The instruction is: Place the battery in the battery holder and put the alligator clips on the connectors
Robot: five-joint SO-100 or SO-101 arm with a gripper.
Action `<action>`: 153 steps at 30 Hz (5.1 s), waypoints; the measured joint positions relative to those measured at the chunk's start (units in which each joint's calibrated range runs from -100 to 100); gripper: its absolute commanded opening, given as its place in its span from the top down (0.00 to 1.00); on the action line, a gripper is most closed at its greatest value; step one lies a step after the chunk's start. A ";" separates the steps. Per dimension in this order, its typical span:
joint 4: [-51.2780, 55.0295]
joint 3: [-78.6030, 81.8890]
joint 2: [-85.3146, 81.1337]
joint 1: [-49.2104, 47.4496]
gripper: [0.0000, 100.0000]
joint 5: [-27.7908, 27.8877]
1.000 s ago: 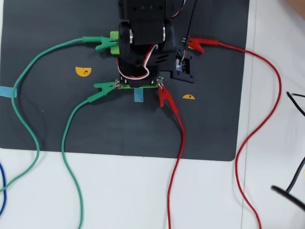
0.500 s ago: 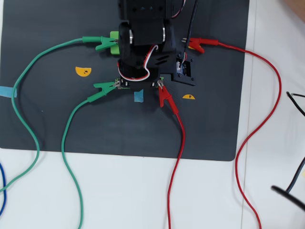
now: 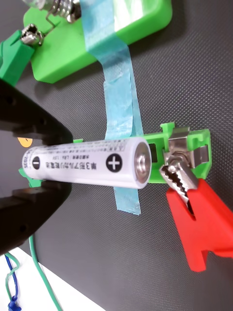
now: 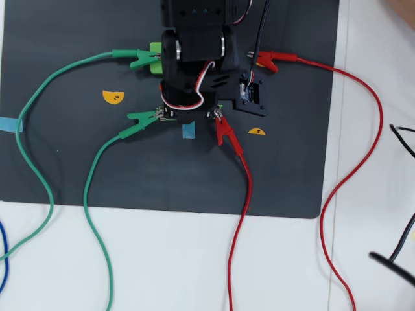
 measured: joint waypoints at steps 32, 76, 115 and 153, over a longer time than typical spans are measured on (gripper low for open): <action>-3.17 -0.36 3.11 0.00 0.99 -0.05; -3.52 -0.36 3.28 0.00 0.99 -0.05; 4.98 0.71 -7.90 -0.22 0.99 0.00; -2.32 -0.89 0.17 -1.34 0.99 3.67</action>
